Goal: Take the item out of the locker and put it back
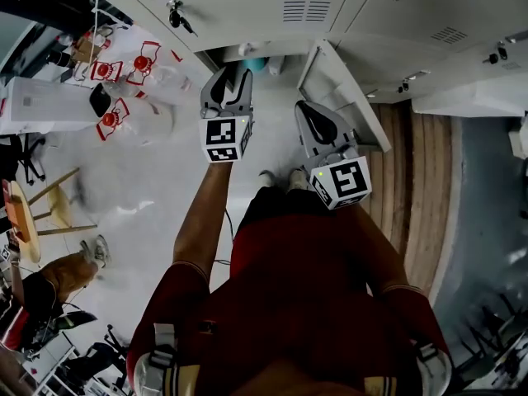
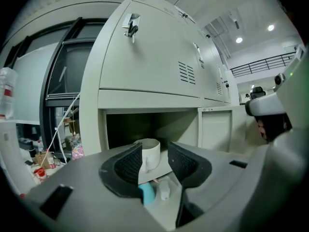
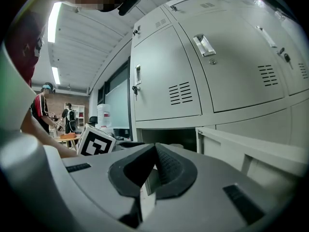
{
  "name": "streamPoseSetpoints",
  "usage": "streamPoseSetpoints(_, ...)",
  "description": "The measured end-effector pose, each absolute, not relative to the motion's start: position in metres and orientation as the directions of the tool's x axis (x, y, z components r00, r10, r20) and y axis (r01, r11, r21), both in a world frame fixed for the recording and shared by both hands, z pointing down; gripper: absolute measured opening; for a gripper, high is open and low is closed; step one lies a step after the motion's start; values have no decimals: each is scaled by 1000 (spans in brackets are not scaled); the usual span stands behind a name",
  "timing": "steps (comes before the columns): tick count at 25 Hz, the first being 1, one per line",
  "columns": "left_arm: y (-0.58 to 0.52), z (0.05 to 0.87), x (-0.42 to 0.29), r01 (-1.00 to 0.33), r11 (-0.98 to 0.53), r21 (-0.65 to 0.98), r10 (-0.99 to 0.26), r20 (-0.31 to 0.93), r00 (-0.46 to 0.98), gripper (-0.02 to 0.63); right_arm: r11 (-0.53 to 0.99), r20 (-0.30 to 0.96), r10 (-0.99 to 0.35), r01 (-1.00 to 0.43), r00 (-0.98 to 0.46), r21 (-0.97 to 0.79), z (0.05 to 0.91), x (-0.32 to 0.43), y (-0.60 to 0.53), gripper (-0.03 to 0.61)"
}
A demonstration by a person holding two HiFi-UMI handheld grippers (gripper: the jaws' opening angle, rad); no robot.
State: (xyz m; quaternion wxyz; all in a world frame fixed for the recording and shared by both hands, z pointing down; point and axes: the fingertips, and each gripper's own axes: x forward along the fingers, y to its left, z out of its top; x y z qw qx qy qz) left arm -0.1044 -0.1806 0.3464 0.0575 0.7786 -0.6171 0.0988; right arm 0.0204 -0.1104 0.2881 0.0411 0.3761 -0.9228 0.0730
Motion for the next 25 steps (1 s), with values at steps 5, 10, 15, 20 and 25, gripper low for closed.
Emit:
streamPoseSetpoints(5,-205,362,-108,-971,-236,-28,-945,242,222,149,690,147,-700,-715,-699,-113,297,19,-121,-2)
streamPoseSetpoints(10,-223,378,-114,-974,-225,-28,-941,266,209,150,678,153,-711,-727,-686,-112,302,19,-127,-2)
streamPoseSetpoints(15,-239,393,-114,-975,-221,-20,-940,271,207,150,664,163,-723,-740,-672,-108,308,21,-130,-2)
streamPoseSetpoints(20,-249,409,-114,-976,-215,-25,-936,292,198,150,656,169,-728,-746,-665,-111,312,24,-131,-2)
streamPoseSetpoints(25,-260,423,-116,-979,-202,-26,-932,312,184,150,650,180,-731,-752,-658,-111,316,28,-133,-2)
